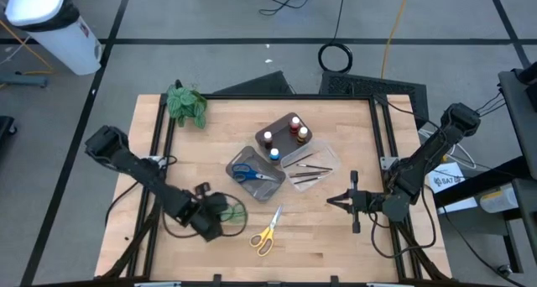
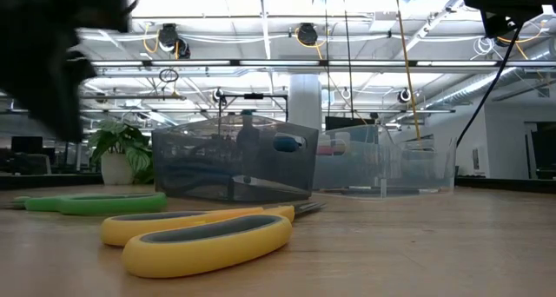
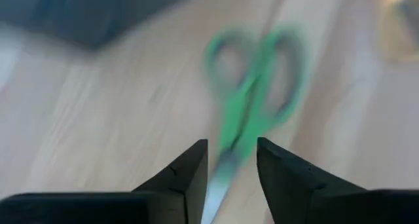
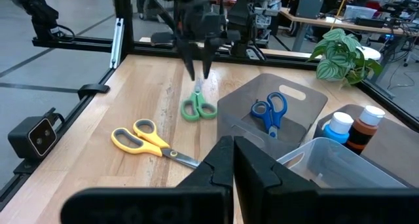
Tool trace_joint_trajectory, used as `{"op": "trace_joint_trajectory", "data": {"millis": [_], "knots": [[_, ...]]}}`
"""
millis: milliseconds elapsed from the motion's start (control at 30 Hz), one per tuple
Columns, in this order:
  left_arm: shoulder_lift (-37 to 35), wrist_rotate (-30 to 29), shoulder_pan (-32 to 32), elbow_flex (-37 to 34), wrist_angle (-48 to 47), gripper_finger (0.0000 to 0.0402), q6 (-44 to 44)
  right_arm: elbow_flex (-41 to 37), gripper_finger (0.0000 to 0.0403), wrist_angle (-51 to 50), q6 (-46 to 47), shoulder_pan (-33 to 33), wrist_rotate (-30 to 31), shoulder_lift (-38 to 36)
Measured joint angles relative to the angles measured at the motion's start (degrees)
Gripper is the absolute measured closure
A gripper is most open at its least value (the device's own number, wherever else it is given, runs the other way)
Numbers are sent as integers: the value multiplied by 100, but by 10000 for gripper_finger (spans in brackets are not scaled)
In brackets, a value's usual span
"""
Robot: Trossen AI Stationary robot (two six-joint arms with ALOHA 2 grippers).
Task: Pick & Place Paint Supplies
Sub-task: Put the green scissors into the bottom black bin
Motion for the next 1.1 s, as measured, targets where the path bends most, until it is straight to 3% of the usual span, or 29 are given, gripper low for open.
{"op": "trace_joint_trajectory", "data": {"millis": [200, 367, 500, 733, 900, 1100], "knots": [[0, -4, -802, 0, -1225, 275, -1441, 0, 403, -2, 90, 0, -96, 0], [-4, -483, -1175, -213, -1195, 316, -1552, 0, 403, 2, 64, -62, -144, 0], [-7, -382, -1171, -617, -1044, 352, -1878, 0, 403, 2, 160, -171, -149, 0], [-7, -384, -1054, -1350, 503, 396, -1681, 0, 403, 9, 170, -188, -150, 25], [-28, -440, -1027, -1662, 1790, 373, -714, 0, 403, 63, 155, -197, -149, 178], [-13, -210, -917, -1677, 2428, 371, -40, 0, 403, 195, 153, -309, -151, 346]]}}
